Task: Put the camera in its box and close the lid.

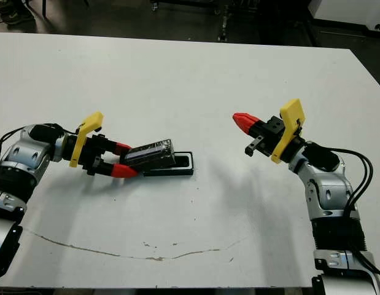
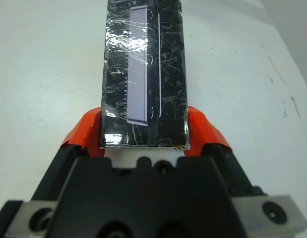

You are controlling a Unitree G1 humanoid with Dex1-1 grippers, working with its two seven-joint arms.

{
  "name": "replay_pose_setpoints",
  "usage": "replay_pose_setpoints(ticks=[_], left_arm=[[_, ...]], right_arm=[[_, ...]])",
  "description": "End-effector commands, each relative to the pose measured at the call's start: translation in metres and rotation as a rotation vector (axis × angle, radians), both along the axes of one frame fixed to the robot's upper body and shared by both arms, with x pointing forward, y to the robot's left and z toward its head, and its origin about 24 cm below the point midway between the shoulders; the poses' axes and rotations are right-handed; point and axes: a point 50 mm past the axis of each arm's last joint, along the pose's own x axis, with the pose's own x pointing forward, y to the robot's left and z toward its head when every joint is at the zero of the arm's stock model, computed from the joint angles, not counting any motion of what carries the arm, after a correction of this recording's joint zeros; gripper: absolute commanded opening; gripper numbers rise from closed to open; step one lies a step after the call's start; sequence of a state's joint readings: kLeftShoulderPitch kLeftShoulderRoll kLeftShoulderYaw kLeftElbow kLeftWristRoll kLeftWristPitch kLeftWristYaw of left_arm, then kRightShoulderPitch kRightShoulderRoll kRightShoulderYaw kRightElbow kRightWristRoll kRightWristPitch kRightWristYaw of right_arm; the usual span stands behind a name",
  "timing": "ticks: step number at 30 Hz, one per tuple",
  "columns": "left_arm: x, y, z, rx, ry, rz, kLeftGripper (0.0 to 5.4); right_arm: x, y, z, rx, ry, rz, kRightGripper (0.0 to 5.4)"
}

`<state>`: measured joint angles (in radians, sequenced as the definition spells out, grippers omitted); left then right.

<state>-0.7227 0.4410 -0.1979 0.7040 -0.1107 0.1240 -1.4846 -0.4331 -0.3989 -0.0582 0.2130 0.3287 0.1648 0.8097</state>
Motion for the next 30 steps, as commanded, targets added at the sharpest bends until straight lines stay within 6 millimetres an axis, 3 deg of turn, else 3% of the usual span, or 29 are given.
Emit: replay_pose_setpoints(ticks=[1, 11, 17, 30], left_arm=[[-0.006, -0.002, -0.008, 0.014, 0.014, -0.005, 3.18], [-0.01, -0.012, -0.01, 0.034, -0.033, -0.013, 3.18], [-0.013, -0.021, -0.011, 0.039, -0.148, 0.005, 3.18], [-0.006, -0.029, -0.016, 0.07, -0.115, 0.013, 3.18]], right_arm=[[-0.002, -0.006, -0.002, -0.014, 0.012, -0.022, 0.0], [-0.001, -0.006, -0.002, -0.005, 0.018, -0.019, 0.0], [-0.001, -0.005, -0.002, -0.013, 0.01, -0.02, 0.0], [-0.001, -0.006, -0.001, -0.012, 0.009, -0.023, 0.0]])
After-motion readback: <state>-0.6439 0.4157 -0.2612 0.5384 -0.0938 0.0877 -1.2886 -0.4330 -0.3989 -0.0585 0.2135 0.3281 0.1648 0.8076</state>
